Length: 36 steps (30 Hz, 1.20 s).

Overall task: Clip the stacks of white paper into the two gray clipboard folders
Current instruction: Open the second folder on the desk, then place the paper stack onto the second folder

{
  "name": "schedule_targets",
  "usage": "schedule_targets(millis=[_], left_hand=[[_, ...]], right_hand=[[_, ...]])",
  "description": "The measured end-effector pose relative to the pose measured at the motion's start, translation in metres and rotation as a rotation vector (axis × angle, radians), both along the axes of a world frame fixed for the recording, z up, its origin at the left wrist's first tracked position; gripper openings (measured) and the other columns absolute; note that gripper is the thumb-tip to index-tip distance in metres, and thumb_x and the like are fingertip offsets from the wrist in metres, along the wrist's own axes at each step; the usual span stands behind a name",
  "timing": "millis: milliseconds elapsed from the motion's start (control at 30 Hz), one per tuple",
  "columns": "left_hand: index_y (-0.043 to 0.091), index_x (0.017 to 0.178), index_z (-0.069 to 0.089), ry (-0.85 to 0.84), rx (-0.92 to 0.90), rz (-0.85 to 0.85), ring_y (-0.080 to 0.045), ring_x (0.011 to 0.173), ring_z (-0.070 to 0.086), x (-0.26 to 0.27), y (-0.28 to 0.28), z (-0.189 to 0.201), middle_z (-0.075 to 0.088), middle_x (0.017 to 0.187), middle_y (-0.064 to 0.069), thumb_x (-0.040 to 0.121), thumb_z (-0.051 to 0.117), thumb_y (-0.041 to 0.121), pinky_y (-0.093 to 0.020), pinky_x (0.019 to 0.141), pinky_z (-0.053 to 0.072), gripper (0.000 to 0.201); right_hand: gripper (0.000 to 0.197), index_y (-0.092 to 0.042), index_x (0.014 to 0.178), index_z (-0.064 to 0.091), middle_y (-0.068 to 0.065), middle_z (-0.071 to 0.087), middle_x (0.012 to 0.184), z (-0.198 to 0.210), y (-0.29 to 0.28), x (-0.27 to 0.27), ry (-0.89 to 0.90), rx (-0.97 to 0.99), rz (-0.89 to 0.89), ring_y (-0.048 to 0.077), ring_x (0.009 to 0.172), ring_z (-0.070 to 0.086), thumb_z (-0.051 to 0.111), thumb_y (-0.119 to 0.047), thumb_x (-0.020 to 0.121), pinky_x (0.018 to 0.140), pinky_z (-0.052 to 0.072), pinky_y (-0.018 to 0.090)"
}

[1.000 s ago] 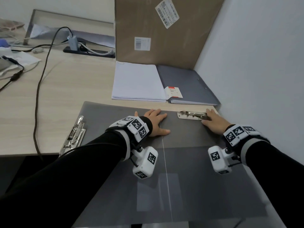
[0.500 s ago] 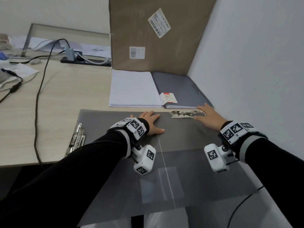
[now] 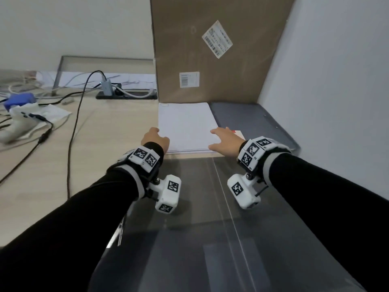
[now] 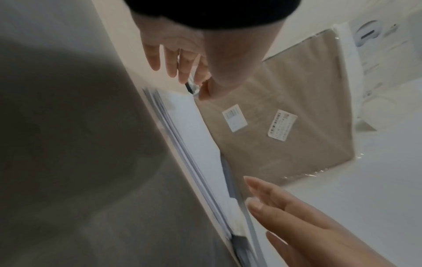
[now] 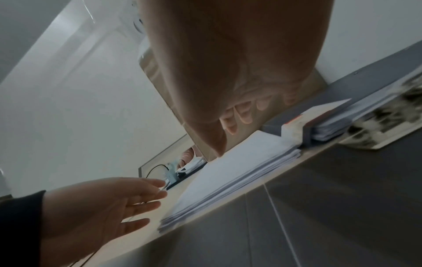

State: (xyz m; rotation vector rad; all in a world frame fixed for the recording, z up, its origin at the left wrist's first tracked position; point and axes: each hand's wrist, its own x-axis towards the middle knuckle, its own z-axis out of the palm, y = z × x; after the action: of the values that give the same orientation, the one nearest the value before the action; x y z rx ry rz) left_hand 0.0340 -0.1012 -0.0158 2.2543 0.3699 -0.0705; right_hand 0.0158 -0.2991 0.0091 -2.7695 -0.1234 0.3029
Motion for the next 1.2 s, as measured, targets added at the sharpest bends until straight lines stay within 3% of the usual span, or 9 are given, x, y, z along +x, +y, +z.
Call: schedule_targets(millis=[200,300,367,467,600,800,933,1100,1200], left_hand=[[0.002,0.147,0.023,0.142,-0.036,-0.051,-0.031,0.135,0.039,0.015,0.009,-0.01,0.037,0.149,-0.016,0.095,0.043,0.015,-0.032,0.108,0.032,0.057],[0.003,0.148,0.02,0.156,-0.066,-0.083,-0.031,0.136,0.038,0.02,0.005,-0.01,0.034,0.151,-0.016,0.095,0.043,0.015,-0.032,0.11,0.031,0.059],[0.004,0.149,0.019,0.157,-0.091,-0.096,-0.03,0.136,0.038,0.024,0.004,-0.009,0.032,0.152,-0.015,0.095,0.043,0.016,-0.033,0.11,0.032,0.06],[0.007,0.15,0.018,0.152,-0.08,-0.122,-0.028,0.14,0.032,0.028,0.005,-0.01,0.027,0.155,-0.011,0.096,0.042,0.018,-0.031,0.111,0.029,0.06],[0.008,0.151,0.015,0.133,-0.042,-0.172,-0.024,0.146,0.021,0.027,0.006,-0.006,0.017,0.159,-0.007,0.098,0.039,0.021,-0.029,0.116,0.02,0.06],[0.007,0.148,0.027,0.073,-0.109,-0.09,-0.025,0.142,0.031,0.027,0.008,-0.007,0.028,0.155,-0.009,0.096,0.041,0.015,-0.028,0.113,0.026,0.054],[0.006,0.147,0.031,0.06,-0.137,-0.082,-0.024,0.142,0.031,0.028,0.01,-0.003,0.031,0.154,-0.007,0.096,0.039,0.015,-0.031,0.117,0.023,0.052],[0.002,0.147,0.026,0.161,-0.008,-0.159,-0.024,0.144,0.024,0.032,0.001,0.005,0.023,0.157,-0.01,0.099,0.034,0.023,-0.03,0.115,0.02,0.053],[0.0,0.146,0.026,0.175,0.014,-0.178,-0.026,0.142,0.028,0.032,-0.003,0.006,0.026,0.155,-0.012,0.1,0.034,0.024,-0.03,0.112,0.024,0.053]], right_hand=[[0.07,-0.011,0.149,0.016,0.011,0.019,0.156,-0.019,0.016,0.034,0.074,-0.104,-0.022,0.039,0.146,0.001,0.049,-0.035,0.092,0.117,0.015,0.045],[0.072,-0.011,0.149,0.014,0.015,0.019,0.155,-0.029,0.016,0.039,0.114,-0.136,-0.03,0.038,0.146,0.007,0.048,-0.039,0.092,0.115,0.017,0.042],[0.074,-0.011,0.15,0.01,0.014,0.011,0.158,-0.036,0.015,0.038,0.149,-0.17,-0.012,0.034,0.146,0.007,0.044,-0.044,0.094,0.116,0.015,0.04],[0.08,-0.014,0.152,-0.001,0.009,-0.006,0.161,-0.046,0.013,0.037,0.167,-0.247,0.022,0.029,0.148,-0.003,0.035,-0.056,0.093,0.118,0.006,0.047],[0.081,-0.016,0.152,-0.007,0.008,-0.016,0.16,-0.057,0.015,0.039,0.177,-0.252,0.009,0.027,0.148,-0.012,0.026,-0.061,0.093,0.118,-0.001,0.047],[0.078,-0.018,0.151,-0.01,0.005,-0.019,0.159,-0.063,0.014,0.044,0.202,-0.241,-0.011,0.024,0.148,-0.015,0.018,-0.062,0.093,0.118,-0.005,0.046],[0.078,-0.019,0.151,-0.009,0.005,-0.019,0.159,-0.065,0.015,0.045,0.197,-0.227,-0.018,0.024,0.148,-0.015,0.018,-0.063,0.093,0.118,-0.005,0.046],[0.079,-0.019,0.151,-0.008,0.004,-0.018,0.159,-0.067,0.014,0.045,0.188,-0.193,-0.036,0.024,0.148,-0.015,0.019,-0.063,0.092,0.118,-0.005,0.047],[0.079,-0.019,0.152,-0.006,0.004,-0.017,0.16,-0.069,0.015,0.046,0.176,-0.18,-0.047,0.024,0.148,-0.014,0.02,-0.063,0.092,0.118,-0.006,0.047]])
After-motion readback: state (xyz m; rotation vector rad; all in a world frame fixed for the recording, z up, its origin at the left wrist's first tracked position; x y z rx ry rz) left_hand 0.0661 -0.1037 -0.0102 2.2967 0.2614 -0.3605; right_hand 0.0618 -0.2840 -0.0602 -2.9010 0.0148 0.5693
